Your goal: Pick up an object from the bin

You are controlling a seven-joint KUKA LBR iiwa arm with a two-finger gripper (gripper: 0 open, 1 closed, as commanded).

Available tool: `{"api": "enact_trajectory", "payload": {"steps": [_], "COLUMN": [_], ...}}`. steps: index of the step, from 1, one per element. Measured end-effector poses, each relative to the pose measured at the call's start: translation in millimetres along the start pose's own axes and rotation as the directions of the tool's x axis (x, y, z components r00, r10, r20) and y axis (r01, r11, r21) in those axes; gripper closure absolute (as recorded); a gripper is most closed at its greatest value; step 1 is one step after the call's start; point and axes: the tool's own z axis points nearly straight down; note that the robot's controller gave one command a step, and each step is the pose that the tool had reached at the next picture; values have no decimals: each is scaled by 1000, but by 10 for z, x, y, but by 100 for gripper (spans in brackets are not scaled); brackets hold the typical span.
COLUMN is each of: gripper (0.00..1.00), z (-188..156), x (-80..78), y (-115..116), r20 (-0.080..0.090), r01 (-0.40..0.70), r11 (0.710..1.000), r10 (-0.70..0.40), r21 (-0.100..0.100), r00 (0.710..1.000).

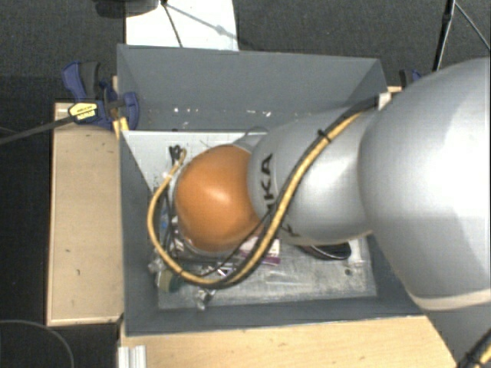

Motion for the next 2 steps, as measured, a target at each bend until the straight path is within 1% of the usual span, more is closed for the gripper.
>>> {"api": "enact_trajectory", "payload": {"steps": [1,2], "gripper": [0,0], "z": [-74,302], "x": [-60,-198], "y": [-370,-507], "r20": [4,6], "r01": [68,228], "r11": [998,974], "r10": [-68,-228], "r21": [3,2], "r00": [998,974]}}
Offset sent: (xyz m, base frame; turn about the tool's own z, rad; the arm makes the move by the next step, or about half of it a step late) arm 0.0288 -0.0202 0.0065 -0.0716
